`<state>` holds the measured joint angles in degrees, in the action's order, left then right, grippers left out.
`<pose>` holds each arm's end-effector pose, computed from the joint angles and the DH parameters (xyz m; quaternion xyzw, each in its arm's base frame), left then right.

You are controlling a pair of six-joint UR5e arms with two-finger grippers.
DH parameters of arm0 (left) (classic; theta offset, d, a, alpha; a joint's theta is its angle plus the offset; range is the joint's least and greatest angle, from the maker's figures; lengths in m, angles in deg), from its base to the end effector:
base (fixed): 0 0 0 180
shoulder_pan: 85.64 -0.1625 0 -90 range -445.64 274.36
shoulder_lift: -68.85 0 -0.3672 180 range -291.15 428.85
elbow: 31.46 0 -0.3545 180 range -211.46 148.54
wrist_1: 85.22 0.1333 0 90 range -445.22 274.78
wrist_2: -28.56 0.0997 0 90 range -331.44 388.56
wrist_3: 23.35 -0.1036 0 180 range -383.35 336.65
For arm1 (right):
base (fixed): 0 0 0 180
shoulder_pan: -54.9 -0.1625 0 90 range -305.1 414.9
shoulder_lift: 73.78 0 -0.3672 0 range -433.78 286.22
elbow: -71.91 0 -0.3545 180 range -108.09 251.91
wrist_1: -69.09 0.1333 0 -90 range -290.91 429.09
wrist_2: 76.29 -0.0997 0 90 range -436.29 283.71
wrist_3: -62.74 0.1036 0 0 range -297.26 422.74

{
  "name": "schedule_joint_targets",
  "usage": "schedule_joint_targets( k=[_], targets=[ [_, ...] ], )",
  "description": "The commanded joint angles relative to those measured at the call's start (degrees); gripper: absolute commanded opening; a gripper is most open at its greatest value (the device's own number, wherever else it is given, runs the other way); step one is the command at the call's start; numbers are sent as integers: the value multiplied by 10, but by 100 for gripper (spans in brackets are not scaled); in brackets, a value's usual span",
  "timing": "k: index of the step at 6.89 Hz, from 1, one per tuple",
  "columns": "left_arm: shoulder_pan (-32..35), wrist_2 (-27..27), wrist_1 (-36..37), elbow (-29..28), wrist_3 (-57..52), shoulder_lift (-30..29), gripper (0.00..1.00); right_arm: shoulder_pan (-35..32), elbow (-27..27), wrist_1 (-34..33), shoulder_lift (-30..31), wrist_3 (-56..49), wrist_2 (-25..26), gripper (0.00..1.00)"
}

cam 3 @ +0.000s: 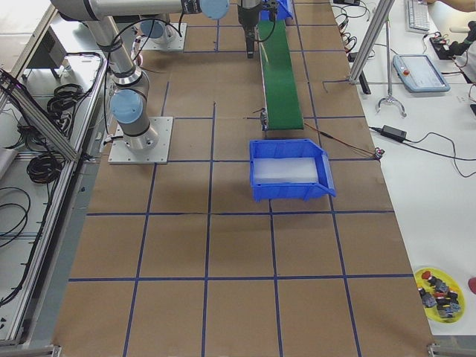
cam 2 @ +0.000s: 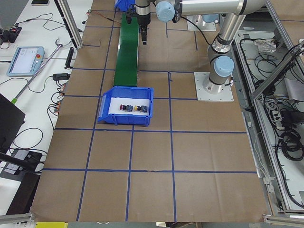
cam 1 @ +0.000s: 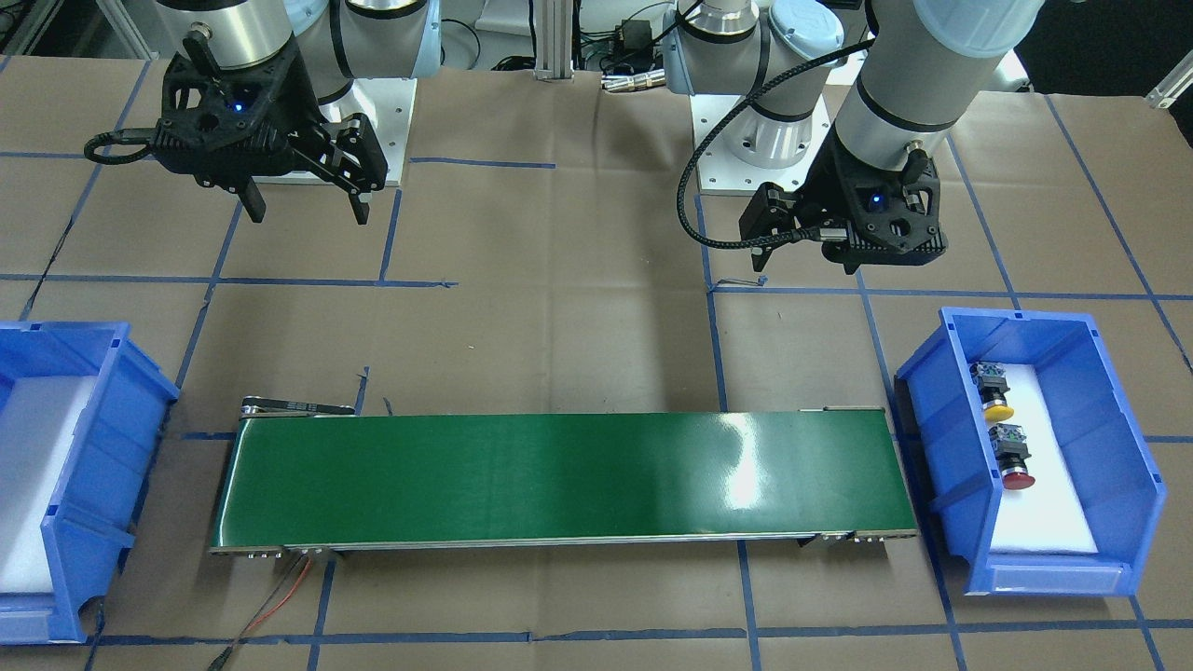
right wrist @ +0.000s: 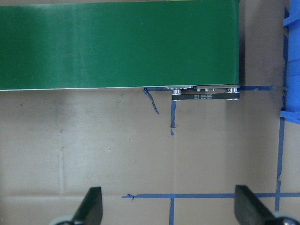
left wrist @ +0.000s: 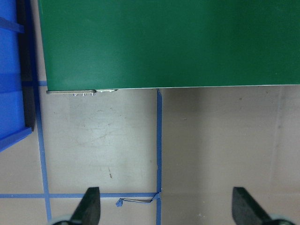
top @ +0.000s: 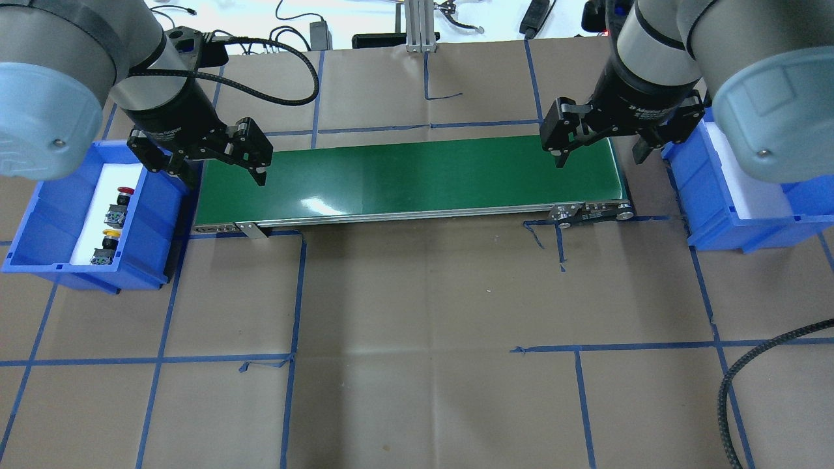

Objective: Transport two buttons from left to right
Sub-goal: 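Move the left gripper over the blue bin holding the buttons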

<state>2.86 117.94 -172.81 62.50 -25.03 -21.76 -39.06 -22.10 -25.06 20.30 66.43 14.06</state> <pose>-0.1225 -0.4564 0.3942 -0.0015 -0.9998 -0.0187 0.0059 0.1624 -0.4252 0.4332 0.0022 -0.9993 0.0369 0.0006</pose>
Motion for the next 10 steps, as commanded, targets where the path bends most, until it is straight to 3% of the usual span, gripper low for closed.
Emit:
schedule_joint_targets(
  k=[1,8,9,10],
  targets=[
    [0,0,1,0,0,0,100,0,-2,0,1,-2,0,100],
    [-3,7,3,2,-2,3,100,0,-4,-1,-1,-10,0,100],
    [-18,6,4,0,-9,-1,100,0,-4,0,-2,-11,0,100],
    [-65,4,4,0,-88,-1,100,0,-4,0,0,-10,0,100]
  ],
)
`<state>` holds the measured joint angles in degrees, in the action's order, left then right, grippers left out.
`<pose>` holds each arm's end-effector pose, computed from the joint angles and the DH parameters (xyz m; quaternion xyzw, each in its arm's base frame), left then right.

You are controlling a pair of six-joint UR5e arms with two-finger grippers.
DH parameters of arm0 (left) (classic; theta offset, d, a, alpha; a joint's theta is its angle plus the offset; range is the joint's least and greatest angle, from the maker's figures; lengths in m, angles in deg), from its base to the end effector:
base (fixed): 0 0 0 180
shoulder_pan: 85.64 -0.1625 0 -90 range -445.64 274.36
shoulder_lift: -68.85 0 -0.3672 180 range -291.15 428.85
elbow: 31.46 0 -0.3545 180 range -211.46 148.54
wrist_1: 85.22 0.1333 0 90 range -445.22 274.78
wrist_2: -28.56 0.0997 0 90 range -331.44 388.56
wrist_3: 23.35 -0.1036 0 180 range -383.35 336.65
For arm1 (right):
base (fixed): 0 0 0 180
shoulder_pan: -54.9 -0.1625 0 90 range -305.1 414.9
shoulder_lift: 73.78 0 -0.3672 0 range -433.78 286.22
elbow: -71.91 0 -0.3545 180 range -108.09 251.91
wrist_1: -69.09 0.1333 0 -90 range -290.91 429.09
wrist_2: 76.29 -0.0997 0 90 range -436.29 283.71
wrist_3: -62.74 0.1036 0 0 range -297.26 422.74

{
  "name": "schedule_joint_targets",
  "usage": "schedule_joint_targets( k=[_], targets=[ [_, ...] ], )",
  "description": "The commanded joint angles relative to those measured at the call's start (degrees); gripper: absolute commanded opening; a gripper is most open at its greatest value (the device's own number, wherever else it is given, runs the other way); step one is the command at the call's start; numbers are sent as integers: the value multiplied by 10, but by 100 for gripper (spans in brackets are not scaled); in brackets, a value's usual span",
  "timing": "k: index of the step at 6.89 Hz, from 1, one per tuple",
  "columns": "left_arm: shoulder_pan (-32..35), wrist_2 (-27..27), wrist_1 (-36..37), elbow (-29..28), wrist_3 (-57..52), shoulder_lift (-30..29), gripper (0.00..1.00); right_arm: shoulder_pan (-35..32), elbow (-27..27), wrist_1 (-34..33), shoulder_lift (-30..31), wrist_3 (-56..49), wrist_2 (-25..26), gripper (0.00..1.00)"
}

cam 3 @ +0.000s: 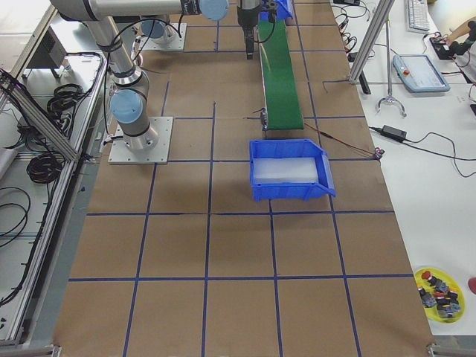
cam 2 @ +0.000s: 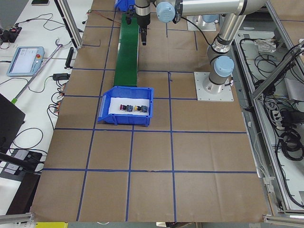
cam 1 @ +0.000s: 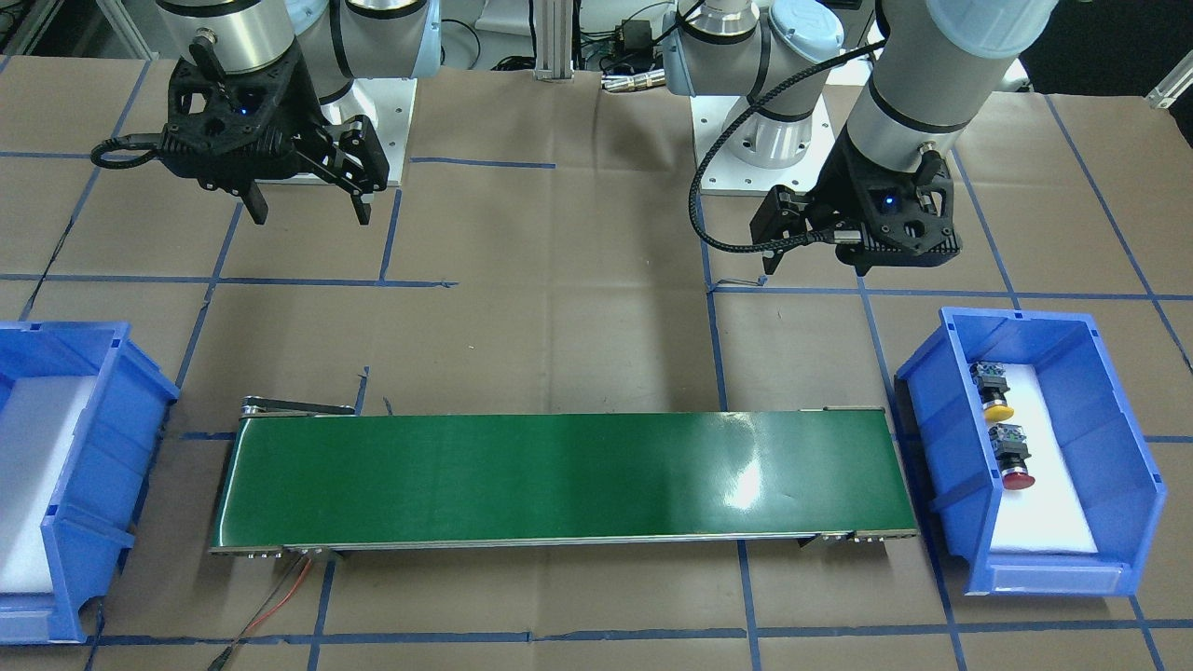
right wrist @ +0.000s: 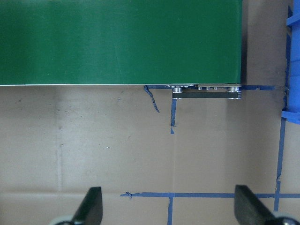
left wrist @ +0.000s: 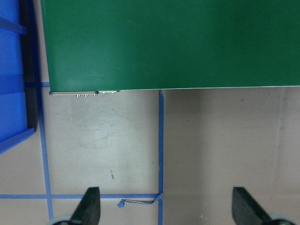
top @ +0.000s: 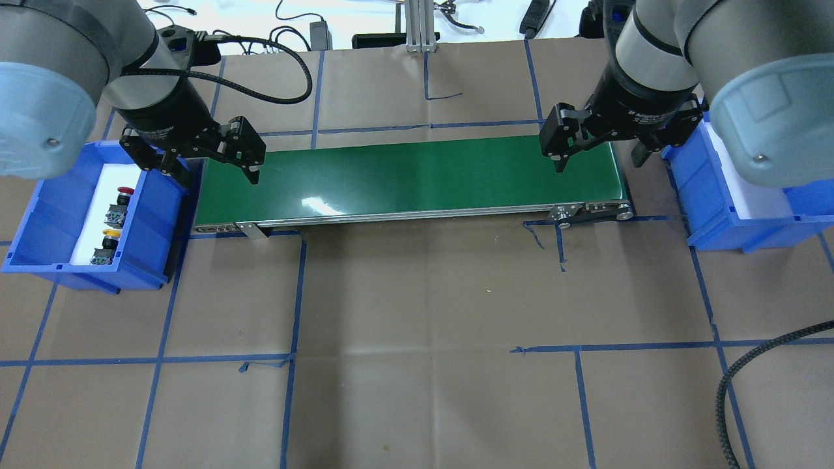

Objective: Transport two buttons from left to right
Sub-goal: 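Move the left gripper over the blue bin holding the buttons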

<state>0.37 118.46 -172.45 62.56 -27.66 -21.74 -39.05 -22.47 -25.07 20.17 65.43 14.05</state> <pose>-0.1016 -0.4616 0.3944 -0.0028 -0.9999 -0.0160 0.0020 0.1624 -0.4252 0.4293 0.0109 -0.9994 0.0327 0.0011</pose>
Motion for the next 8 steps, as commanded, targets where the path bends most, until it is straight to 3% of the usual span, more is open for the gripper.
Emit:
schedule_joint_targets(
  k=[1,3,4,7,8],
  targets=[
    [-114,-3,0,-1,-125,-4,100,0,1,-1,1,1,-2,100],
    [-259,-1,0,1,-301,-24,100,0,1,-2,2,0,-3,100],
    [-315,-1,2,0,-333,-47,100,0,1,-2,1,-1,-3,100],
    [-339,-5,68,6,-357,-103,100,0,2,-2,2,-1,-5,100],
    [-336,-5,127,30,-356,-113,100,0,2,-2,2,-1,-6,100]
  ],
)
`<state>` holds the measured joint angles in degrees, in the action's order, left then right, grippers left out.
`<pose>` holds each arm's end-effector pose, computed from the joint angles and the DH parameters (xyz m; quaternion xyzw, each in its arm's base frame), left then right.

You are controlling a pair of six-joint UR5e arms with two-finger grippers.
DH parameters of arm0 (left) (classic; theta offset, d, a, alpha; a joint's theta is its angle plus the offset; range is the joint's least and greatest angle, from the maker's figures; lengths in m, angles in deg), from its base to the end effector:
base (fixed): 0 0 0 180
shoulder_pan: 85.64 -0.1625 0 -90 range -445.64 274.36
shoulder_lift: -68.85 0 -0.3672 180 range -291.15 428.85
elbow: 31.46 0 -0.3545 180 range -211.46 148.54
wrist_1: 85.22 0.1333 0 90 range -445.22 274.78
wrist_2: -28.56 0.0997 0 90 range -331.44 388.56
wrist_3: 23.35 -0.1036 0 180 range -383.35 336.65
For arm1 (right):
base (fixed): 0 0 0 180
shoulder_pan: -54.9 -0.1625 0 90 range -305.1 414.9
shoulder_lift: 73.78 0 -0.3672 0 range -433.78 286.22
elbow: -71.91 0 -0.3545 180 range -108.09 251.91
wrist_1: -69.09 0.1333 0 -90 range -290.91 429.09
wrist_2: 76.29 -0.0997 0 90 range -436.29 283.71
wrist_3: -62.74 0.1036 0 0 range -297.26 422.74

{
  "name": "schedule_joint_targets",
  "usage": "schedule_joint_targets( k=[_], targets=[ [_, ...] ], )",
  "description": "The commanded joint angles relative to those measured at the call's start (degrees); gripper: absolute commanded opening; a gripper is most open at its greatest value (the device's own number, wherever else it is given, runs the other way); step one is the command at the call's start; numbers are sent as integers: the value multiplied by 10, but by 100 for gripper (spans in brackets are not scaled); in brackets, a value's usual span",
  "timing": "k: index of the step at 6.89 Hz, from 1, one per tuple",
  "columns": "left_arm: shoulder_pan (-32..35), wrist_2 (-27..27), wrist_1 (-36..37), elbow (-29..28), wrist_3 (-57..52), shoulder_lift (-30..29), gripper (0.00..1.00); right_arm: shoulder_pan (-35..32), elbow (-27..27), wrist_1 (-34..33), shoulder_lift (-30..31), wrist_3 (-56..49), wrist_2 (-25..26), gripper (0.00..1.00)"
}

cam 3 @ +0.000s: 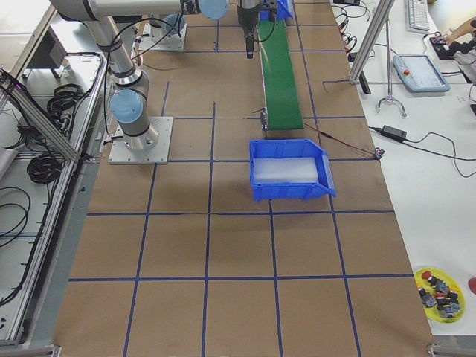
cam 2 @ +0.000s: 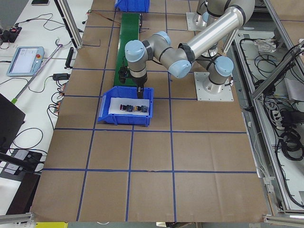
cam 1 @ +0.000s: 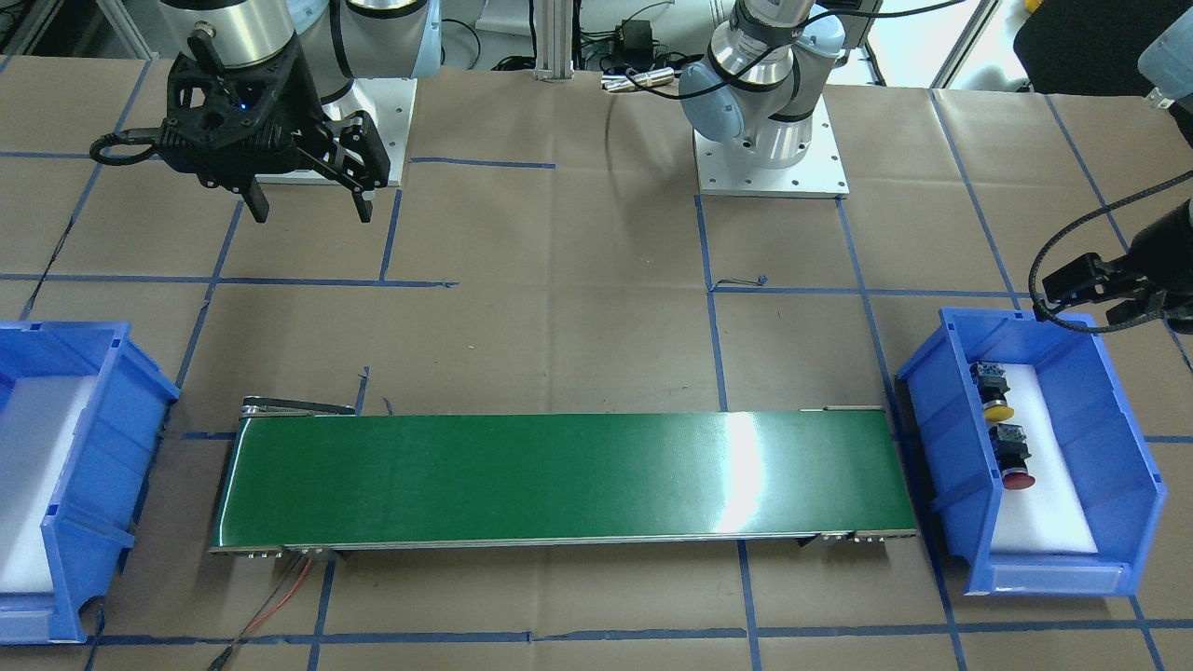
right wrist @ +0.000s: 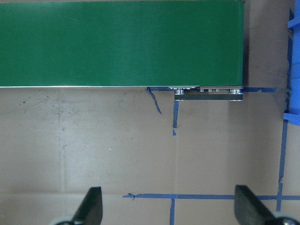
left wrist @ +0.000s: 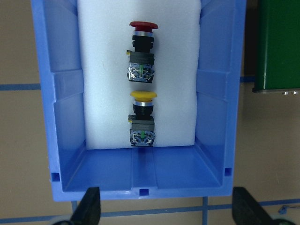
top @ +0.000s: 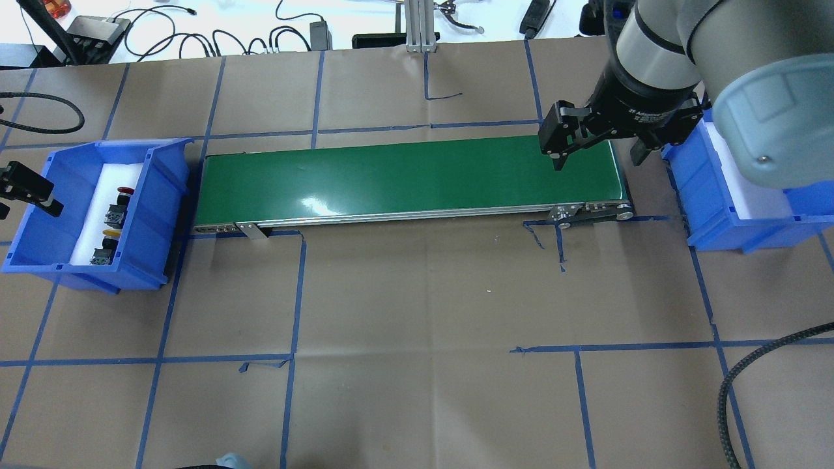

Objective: Transport two buttons from left to right
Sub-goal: 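Lower the left gripper and grasp the yellow-capped button, lift it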

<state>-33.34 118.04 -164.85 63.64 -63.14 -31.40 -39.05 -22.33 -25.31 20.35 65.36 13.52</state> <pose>0.1980 -0.4757 0.3181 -0.0180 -0.9989 -0.0310 0.0307 0.1633 -0.4250 0.4322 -0.0117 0.9992 -0.0373 0.0038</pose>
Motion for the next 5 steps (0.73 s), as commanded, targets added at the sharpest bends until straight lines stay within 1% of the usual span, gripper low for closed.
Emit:
schedule_joint_targets(
  k=[1,2,5],
  targets=[
    [1,0,101,52,-1,-23,100,0,1,-1,0,-1,0,100],
    [1,0,142,74,-1,-31,100,0,1,-1,0,-1,1,100],
    [1,0,227,136,-2,-66,100,0,1,-3,-1,-1,-1,100]
  ],
)
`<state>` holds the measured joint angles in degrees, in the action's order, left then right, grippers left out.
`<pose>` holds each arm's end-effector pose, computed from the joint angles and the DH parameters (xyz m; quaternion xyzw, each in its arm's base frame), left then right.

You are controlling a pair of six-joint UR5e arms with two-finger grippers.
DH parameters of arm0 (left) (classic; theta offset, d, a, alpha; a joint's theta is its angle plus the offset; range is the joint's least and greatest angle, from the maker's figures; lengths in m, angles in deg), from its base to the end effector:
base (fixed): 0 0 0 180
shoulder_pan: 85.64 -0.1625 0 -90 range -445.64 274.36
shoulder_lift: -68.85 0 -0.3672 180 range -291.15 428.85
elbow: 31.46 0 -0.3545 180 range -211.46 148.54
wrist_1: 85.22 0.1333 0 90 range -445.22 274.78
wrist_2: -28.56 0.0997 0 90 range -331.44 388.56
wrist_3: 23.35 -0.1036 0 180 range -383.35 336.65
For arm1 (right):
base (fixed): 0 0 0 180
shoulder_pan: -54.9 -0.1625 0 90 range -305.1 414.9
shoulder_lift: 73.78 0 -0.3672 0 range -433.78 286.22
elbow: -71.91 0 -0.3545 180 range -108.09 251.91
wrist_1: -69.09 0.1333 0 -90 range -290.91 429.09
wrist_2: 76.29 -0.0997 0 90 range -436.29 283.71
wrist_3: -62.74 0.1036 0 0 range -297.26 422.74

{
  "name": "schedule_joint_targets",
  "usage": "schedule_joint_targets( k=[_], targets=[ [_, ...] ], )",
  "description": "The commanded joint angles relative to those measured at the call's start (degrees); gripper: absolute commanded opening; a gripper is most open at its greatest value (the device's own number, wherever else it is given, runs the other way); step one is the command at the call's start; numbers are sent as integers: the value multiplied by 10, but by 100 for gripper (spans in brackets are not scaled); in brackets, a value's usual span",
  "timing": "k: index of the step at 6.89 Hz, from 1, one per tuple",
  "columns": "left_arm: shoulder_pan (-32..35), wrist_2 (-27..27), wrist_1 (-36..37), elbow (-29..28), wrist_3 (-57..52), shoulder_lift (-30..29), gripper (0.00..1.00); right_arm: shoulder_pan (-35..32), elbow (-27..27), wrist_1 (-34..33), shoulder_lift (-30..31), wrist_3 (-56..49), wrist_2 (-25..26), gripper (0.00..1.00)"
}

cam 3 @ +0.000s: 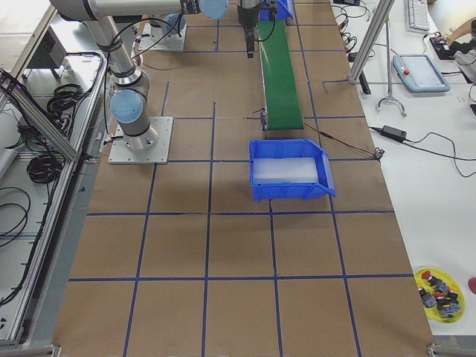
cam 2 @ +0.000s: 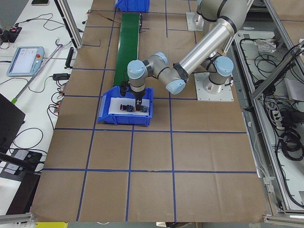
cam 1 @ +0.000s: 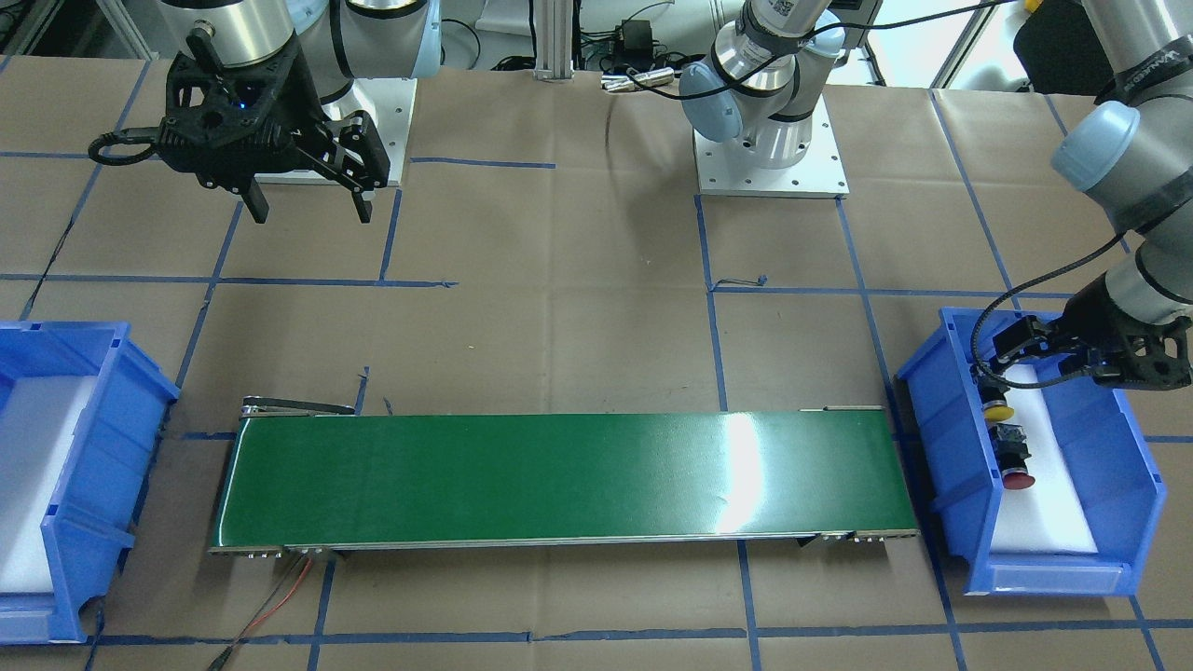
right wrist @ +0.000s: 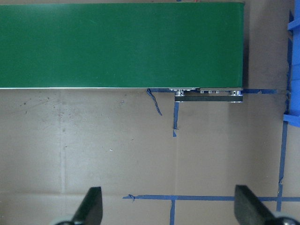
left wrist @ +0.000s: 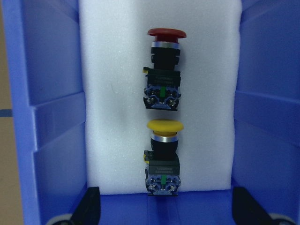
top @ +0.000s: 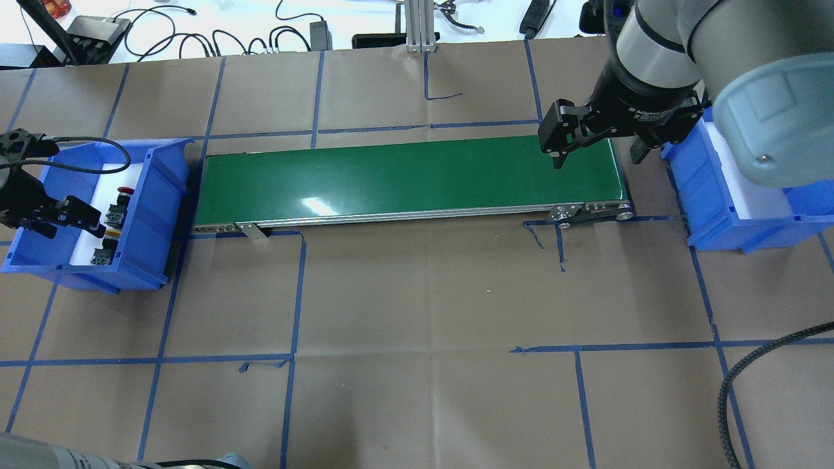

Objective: Transport two buttons from left to right
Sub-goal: 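Lower the left gripper and grasp the yellow-capped button, lift it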

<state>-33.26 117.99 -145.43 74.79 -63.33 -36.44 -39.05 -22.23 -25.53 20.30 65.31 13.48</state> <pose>0.1960 -0.4744 0.2247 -0.0205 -0.9997 -0.0088 0.0134 0.1634 -0.4257 0.4331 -0.0121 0.9991 -0.0396 0.0043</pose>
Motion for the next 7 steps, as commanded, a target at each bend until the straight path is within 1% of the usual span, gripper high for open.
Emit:
schedule_joint_targets(
  k=[1,5,6,7],
  targets=[
    [0,0,65,36,0,-28,100,0,0,0,1,0,0,100],
    [0,7,66,41,-3,-37,99,0,2,0,1,1,-2,100],
    [0,7,66,39,-4,-48,90,0,2,0,1,0,-2,100],
    [0,7,67,35,-5,-54,73,0,2,0,0,0,-2,100]
  ],
)
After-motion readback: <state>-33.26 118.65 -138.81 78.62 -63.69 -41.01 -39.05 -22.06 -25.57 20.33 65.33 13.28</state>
